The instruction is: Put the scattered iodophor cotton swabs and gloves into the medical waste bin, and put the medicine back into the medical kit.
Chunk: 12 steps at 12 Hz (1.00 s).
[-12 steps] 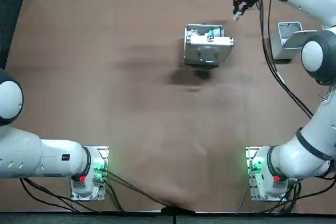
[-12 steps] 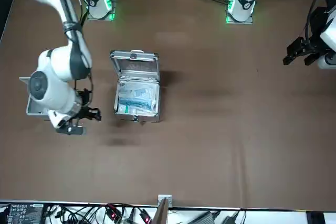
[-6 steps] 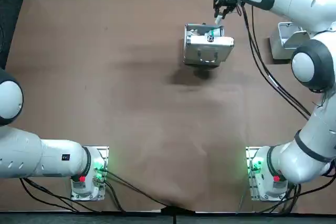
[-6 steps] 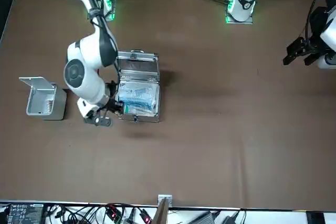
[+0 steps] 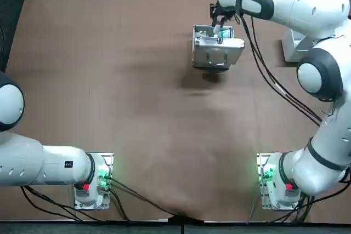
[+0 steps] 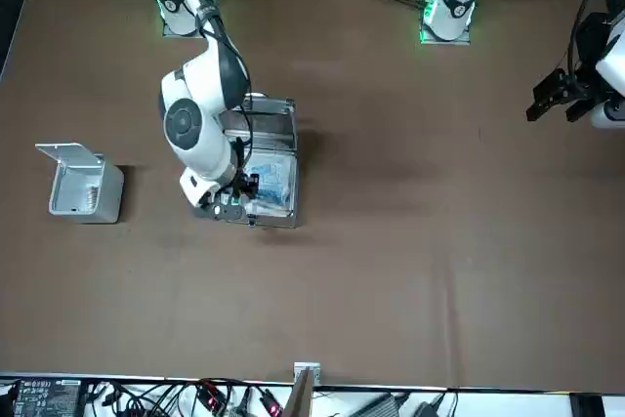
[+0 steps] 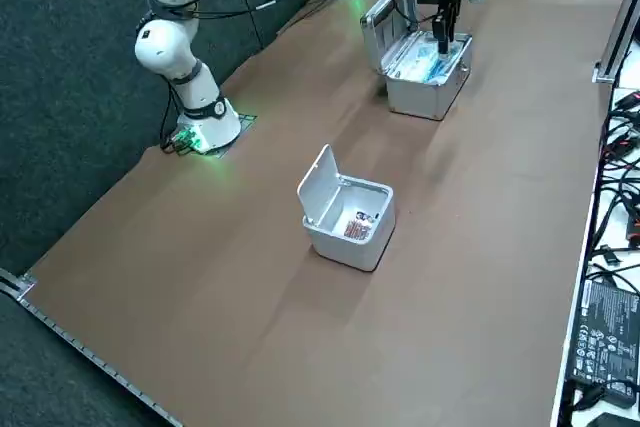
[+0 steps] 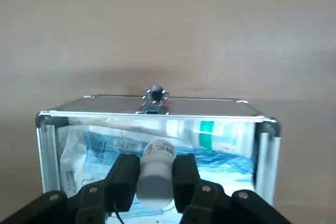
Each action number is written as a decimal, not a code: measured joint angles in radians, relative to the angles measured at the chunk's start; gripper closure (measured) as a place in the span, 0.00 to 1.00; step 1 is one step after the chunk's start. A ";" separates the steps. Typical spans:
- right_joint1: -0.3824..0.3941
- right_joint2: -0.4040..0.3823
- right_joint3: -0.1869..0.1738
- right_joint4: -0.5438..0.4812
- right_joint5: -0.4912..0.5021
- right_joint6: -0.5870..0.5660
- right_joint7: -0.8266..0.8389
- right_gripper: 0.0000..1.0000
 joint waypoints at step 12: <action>0.042 0.074 -0.008 0.008 -0.044 0.122 0.066 0.61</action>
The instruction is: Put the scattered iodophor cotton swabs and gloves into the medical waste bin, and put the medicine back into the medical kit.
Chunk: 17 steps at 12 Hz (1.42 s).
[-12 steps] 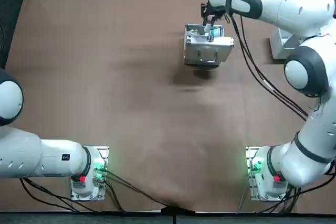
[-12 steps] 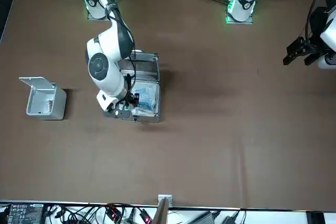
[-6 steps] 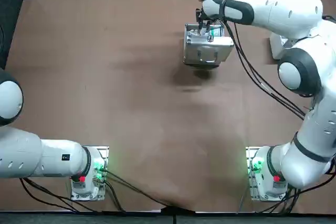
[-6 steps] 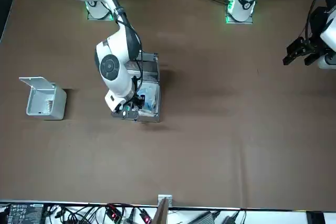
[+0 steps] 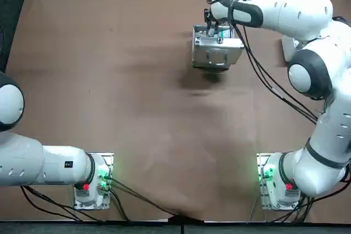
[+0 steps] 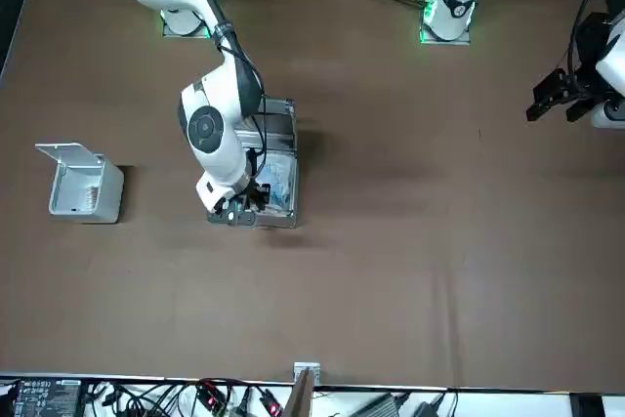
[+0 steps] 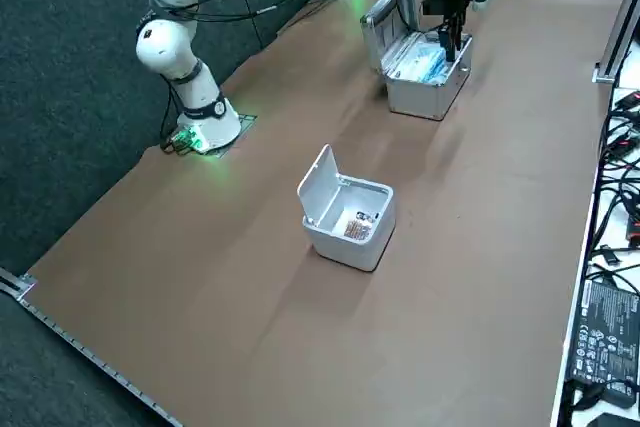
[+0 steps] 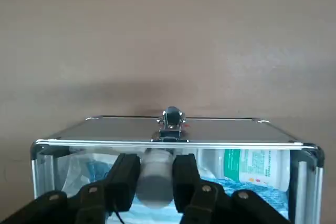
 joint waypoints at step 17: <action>-0.240 -0.239 -0.028 0.051 -0.002 -0.314 -0.312 0.00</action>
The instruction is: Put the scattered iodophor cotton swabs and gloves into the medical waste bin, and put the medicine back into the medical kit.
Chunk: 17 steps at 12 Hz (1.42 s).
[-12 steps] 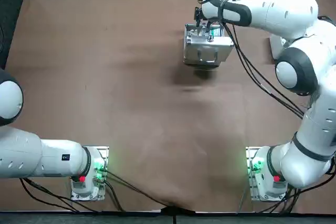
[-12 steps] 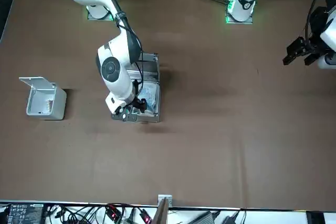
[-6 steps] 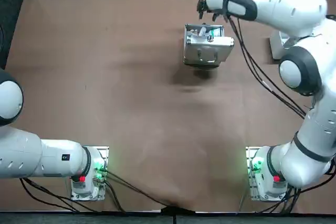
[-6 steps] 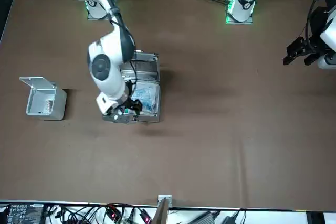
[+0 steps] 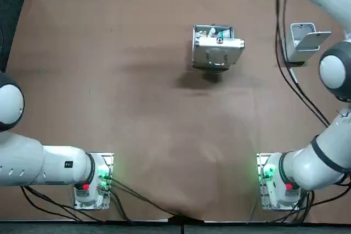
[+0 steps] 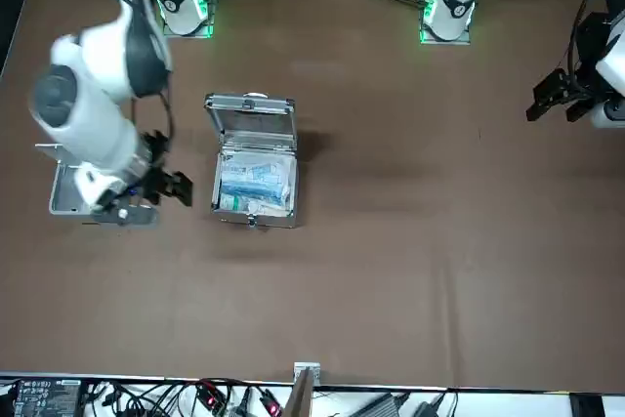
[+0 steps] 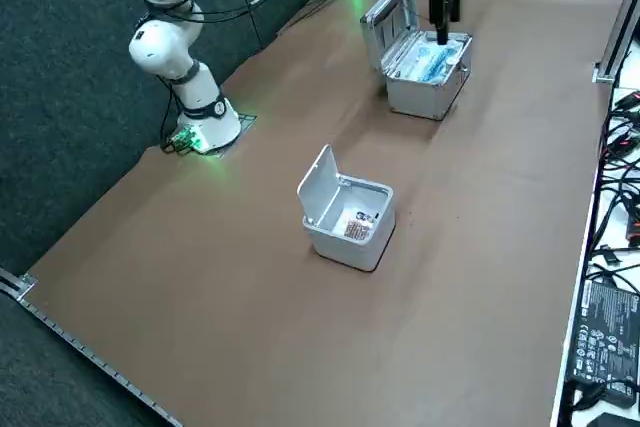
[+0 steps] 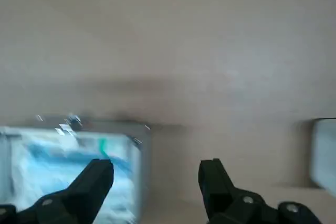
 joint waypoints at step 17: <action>-0.224 -0.406 0.013 -0.165 -0.036 -0.370 -0.213 0.00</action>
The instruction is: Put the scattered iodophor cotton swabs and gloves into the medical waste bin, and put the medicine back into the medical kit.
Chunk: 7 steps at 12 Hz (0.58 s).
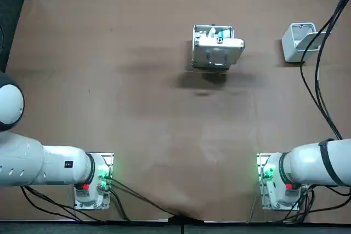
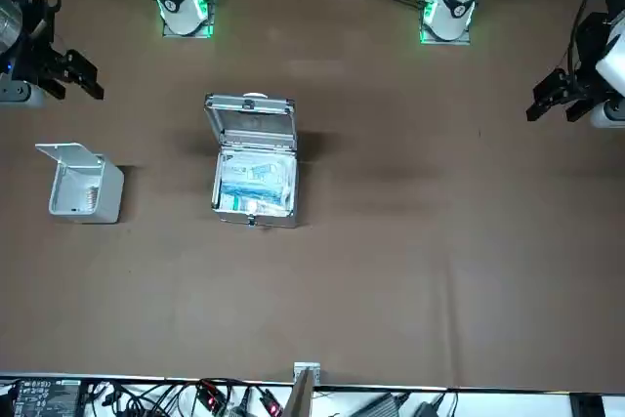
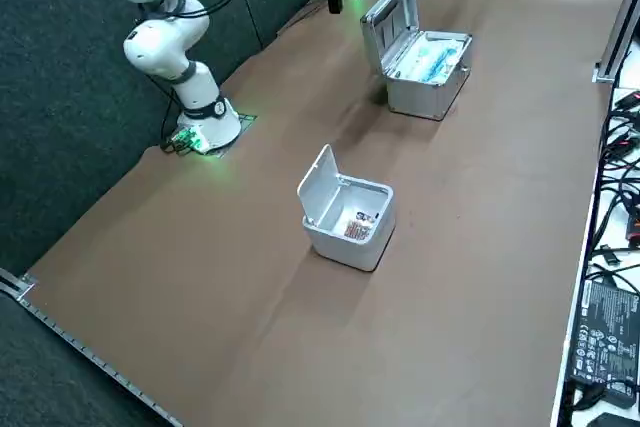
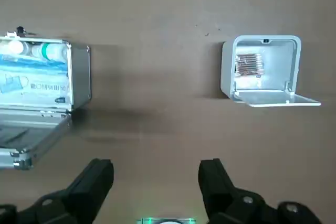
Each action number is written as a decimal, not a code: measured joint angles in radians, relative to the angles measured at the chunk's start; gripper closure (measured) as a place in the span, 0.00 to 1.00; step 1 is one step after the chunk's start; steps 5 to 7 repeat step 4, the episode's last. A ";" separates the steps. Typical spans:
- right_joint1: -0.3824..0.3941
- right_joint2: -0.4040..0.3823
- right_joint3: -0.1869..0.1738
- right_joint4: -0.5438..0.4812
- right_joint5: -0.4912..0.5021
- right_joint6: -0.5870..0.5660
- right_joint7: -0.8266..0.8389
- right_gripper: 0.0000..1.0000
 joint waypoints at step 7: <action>-0.002 -0.011 -0.002 -0.005 0.000 0.004 -0.005 0.00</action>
